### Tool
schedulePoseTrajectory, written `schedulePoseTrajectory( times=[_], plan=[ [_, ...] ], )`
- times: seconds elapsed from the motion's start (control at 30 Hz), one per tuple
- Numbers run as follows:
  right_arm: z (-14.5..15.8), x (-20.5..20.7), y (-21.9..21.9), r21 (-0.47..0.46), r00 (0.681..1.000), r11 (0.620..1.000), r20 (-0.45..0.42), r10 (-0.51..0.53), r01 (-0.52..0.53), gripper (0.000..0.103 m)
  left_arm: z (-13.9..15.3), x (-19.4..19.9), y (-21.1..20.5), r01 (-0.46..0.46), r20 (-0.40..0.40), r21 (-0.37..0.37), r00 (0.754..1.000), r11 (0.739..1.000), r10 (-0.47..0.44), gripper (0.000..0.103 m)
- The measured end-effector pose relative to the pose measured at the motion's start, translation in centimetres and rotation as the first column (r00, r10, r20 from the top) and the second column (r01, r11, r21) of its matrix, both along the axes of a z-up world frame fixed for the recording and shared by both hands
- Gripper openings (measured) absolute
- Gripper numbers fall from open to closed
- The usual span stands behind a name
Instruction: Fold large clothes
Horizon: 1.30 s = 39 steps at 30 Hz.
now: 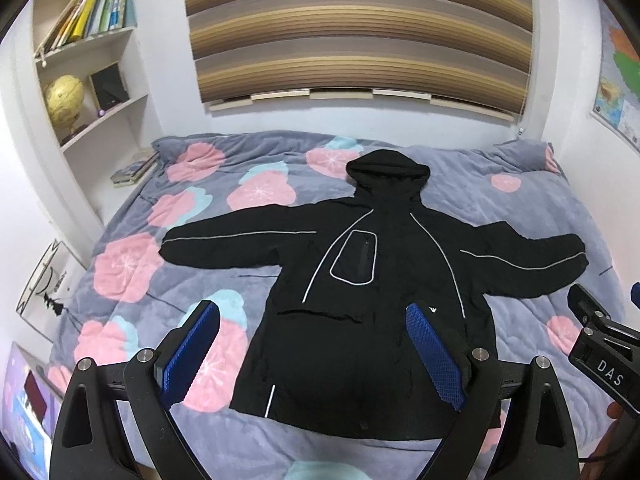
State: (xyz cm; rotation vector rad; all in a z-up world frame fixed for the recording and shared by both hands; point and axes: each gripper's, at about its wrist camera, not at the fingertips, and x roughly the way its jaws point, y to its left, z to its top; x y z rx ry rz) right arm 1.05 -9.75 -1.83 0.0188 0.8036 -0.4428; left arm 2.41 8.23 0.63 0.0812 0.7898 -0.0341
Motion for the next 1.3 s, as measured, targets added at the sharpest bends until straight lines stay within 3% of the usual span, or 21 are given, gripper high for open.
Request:
schedulePoseTrajectory(
  times=[1.3],
  plan=[
    [-1.3, 1.7, 6.0, 0.001, 0.992, 0.993, -0.023, -0.121, 0.121, 0.103, -2.4, 5.4, 6.1, 0.123, -0.023, -0.027, 0.992, 0.992, -0.123, 0.095]
  ],
)
